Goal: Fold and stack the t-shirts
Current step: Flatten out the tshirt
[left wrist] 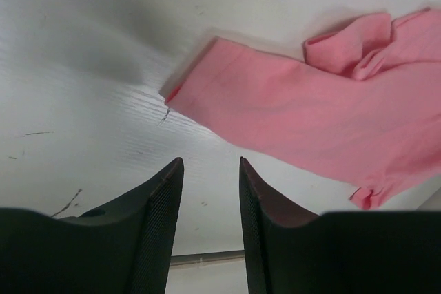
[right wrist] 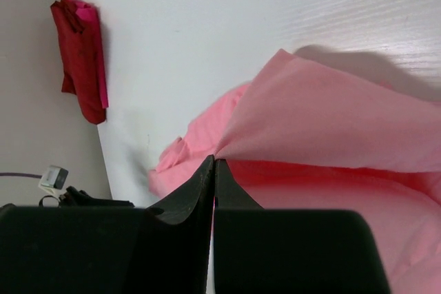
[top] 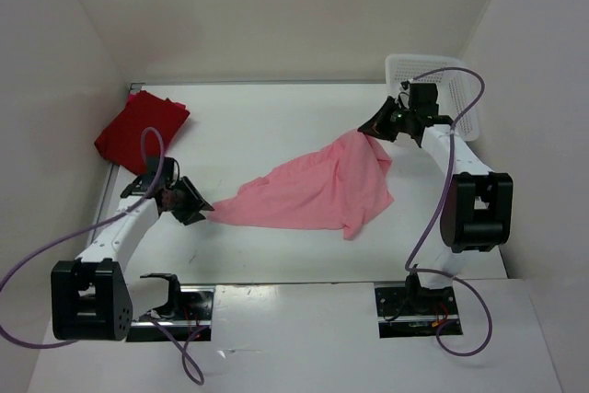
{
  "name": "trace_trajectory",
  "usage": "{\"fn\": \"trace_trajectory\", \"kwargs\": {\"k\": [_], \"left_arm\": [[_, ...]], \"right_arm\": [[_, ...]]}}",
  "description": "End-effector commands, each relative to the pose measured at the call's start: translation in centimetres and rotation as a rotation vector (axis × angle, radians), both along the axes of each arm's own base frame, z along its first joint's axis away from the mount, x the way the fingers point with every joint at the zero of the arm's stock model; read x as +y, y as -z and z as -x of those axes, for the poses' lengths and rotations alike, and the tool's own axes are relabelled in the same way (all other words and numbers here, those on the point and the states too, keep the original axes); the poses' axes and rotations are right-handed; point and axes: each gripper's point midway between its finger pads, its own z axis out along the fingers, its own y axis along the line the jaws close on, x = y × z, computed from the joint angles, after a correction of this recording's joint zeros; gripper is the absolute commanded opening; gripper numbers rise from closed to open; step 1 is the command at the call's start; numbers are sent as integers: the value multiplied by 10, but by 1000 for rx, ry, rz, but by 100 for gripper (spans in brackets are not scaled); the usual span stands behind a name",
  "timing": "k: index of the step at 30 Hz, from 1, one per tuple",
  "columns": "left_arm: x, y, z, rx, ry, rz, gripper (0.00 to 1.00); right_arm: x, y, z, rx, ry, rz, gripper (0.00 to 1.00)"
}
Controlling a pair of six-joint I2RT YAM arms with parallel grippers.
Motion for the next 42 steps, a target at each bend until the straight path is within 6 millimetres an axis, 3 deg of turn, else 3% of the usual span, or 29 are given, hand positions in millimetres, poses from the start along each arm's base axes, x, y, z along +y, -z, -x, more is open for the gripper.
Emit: {"fn": "trace_trajectory", "kwargs": {"k": [1,10,13,17,18,22,24,25,27,28,30,34,38,39,40,41,42], "left_arm": [[0,10,-6,7,-103,42,45],[-2,56,-11,139,-121,55,38],[-1,59,-16,122,-132,52,37],[5,65,-19,123,-158,21,27],[7,63,-23,112,-162,13,17],[13,43,-52,39,-179,4,0],[23,19,-78,-38,-165,-24,0],[35,10,-85,-57,-187,-32,0],[53,-2,-100,-96,-219,-36,0],[73,-19,-113,-143,-257,-34,0],[86,-26,-125,-160,-274,-13,0],[105,-55,-149,-238,-296,-16,0],[102,-83,-161,-317,-274,1,0],[101,-88,-160,-329,-268,7,0],[100,-92,-157,-341,-268,5,0],[97,-90,-154,-338,-262,14,0],[97,-98,-153,-359,-260,11,0]], "right_arm": [[4,-21,1,-84,-13,2,0],[5,-22,7,-82,-20,-4,0],[6,-22,11,-81,-27,-9,0],[8,-24,13,-85,-29,-21,0],[8,-24,13,-85,-29,-21,0],[6,-20,16,-71,-16,-21,0],[12,-3,18,-15,-12,-10,0],[7,-3,11,-17,20,6,0],[17,16,10,45,14,38,0],[13,17,0,44,39,60,0],[17,36,-8,90,32,72,0],[22,24,-37,68,34,79,0],[41,-33,-33,-43,-30,109,0],[45,-43,-20,-49,-58,124,0],[56,-78,0,-120,-84,114,0],[60,-92,12,-154,-91,113,0],[69,-113,47,-188,-128,105,0]]}}
